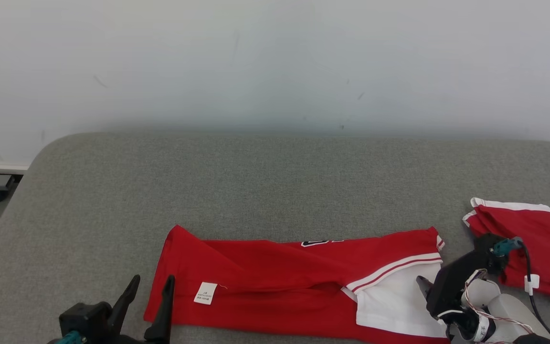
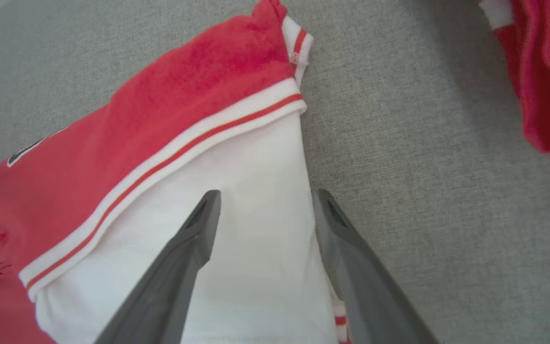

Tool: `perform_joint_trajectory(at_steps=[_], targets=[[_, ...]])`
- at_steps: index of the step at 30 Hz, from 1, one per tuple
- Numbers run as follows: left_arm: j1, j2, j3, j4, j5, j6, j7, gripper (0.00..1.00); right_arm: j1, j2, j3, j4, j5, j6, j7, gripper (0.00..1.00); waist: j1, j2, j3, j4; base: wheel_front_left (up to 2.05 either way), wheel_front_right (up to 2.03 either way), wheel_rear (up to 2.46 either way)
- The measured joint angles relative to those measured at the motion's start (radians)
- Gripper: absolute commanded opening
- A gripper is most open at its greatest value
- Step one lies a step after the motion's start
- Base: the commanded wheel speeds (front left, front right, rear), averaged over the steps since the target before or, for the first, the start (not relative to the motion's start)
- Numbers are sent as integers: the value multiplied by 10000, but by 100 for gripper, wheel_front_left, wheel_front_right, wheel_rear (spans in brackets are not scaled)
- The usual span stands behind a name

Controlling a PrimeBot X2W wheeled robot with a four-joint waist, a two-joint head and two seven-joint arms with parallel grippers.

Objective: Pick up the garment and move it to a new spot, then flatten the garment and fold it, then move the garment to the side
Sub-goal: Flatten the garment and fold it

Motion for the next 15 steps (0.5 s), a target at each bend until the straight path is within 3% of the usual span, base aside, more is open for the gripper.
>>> perform_joint_trajectory(at_steps=[15], targets=[[-109, -81, -238, -6, 138, -100, 259, 100, -474, 61, -522, 1168, -236, 0, 470, 100, 0, 0, 56, 339, 0, 0, 0]])
